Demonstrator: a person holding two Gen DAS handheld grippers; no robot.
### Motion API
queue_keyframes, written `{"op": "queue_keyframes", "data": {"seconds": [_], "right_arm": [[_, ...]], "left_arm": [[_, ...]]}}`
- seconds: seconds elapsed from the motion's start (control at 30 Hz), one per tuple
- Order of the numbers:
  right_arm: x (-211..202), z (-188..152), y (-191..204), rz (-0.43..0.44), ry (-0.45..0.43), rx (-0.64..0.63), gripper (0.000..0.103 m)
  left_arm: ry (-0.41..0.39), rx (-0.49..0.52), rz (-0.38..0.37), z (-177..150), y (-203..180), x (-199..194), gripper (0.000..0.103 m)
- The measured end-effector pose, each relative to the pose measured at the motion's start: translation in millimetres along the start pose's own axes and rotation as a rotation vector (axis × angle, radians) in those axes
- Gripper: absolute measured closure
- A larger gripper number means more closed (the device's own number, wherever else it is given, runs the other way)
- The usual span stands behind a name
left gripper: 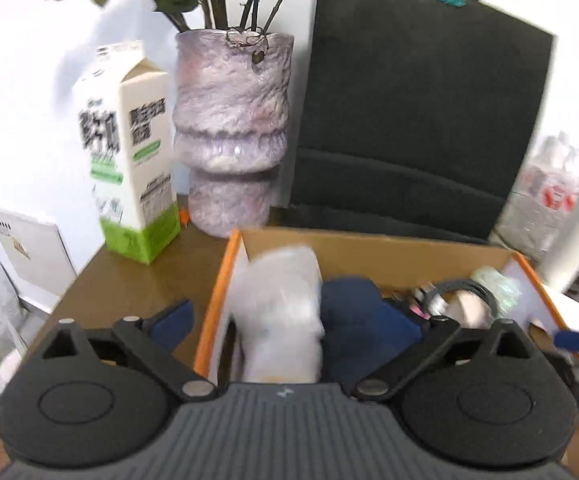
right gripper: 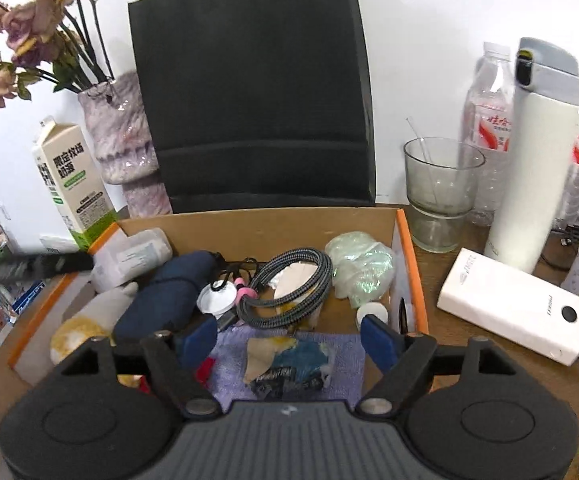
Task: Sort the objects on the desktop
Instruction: 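Carry the plastic container and blue packet into the red box and release, then move both open tools toward the white round caps on the table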
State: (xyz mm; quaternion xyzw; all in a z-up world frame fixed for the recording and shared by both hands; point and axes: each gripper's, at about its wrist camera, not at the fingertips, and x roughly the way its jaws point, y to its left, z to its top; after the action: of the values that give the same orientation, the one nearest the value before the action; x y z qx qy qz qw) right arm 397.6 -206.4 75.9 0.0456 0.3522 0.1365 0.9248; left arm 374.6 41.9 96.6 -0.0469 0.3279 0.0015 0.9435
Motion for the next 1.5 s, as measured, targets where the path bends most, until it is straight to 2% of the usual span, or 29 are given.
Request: {"op": "queue_keyframes", "data": {"seconds": [0.17,0.3,0.43,0.57,0.77,0.9,1.03,1.13,1.33,1.5], "right_arm": [[-33,-13,9,0.027,-0.002,0.011,0.024],[-68,-36,19,0.045,-0.032,0.011,0.016],[-98,-68,25,0.031,-0.053,0.033,0.016],[-122,-103,34,0.004,-0.076,-0.007,0.016],[-152,-163,42,-0.007,-0.074,-0.017,0.016],[-172,-205,42,-0.031,-0.068,-0.016,0.016],[-191,-238,38,-0.053,-0.045,0.011,0.016],[-204,-258,35,-0.056,-0.047,0.054,0.016],[-214,-282,41,-0.073,-0.063,0.033,0.016],[-215,-283,42,-0.067,-0.075,0.029,0.016]], "left_arm": [[0.003,-0.053,-0.030,-40,-1,-48,0.002],[-0.029,-0.020,-0.028,-67,-8,-90,0.001],[-0.036,0.022,-0.004,-95,-14,-117,0.000],[-0.048,0.070,0.014,-128,-19,-139,0.000],[-0.063,0.069,0.014,-169,-14,-173,0.000],[-0.080,0.123,0.085,-195,-15,-188,0.000],[-0.074,0.134,0.046,-226,-10,-201,0.000],[-0.063,0.161,0.074,-245,-7,-204,0.000],[-0.048,0.122,0.032,-266,-1,-216,0.000],[-0.052,0.133,0.027,-272,-3,-215,0.000]]}}
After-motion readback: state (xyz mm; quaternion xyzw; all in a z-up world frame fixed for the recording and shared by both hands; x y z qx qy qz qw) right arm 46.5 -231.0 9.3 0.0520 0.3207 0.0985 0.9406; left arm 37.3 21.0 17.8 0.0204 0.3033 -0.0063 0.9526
